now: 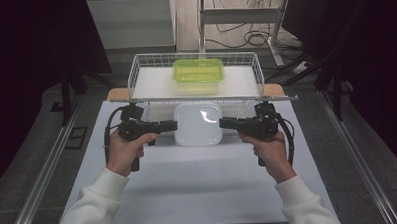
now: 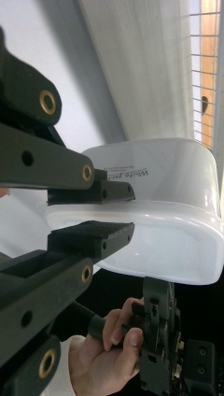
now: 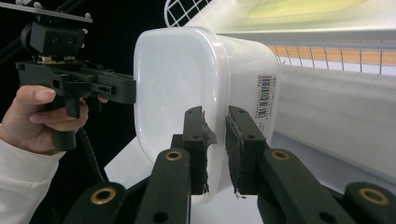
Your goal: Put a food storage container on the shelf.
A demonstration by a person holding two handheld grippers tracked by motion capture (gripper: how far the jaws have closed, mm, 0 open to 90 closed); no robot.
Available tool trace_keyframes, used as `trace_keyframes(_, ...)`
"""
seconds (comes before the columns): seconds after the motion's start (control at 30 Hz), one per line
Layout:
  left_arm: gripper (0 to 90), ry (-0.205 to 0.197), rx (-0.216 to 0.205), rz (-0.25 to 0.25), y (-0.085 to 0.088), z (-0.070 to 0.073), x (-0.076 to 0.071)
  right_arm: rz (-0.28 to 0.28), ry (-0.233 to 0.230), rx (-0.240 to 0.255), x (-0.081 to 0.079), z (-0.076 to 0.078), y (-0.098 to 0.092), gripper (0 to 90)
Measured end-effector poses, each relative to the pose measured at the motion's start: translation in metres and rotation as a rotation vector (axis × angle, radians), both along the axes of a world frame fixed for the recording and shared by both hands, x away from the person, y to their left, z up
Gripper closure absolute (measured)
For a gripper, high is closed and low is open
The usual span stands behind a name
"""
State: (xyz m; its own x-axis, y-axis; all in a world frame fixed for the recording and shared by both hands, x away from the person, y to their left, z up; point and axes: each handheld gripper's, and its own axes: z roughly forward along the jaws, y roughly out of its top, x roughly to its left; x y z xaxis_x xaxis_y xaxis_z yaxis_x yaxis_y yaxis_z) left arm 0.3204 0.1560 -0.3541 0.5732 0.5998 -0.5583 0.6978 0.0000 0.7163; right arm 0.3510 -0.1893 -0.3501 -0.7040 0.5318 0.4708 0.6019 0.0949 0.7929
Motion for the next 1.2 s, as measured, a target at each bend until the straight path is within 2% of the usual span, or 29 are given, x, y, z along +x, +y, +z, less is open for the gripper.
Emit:
trace_keyframes(0.2,79.8,-0.013,0.001,0.002,0.001,0.010,0.003,-0.001,-0.016,-0.005,0.003,0.009,0.002,77.7)
trace_keyframes(0.53,79.6,-0.034,-0.013,0.011,0.004,0.032,0.015,-0.004,-0.051,-0.010,0.011,0.036,0.005,77.5)
trace_keyframes(0.93,79.5,-0.071,0.016,0.016,0.000,0.059,0.028,-0.016,-0.087,-0.012,0.024,0.059,0.003,77.4)
trace_keyframes(1.2,79.4,-0.082,0.019,0.019,0.001,0.071,0.041,-0.018,-0.096,-0.014,0.035,0.072,0.005,77.4)
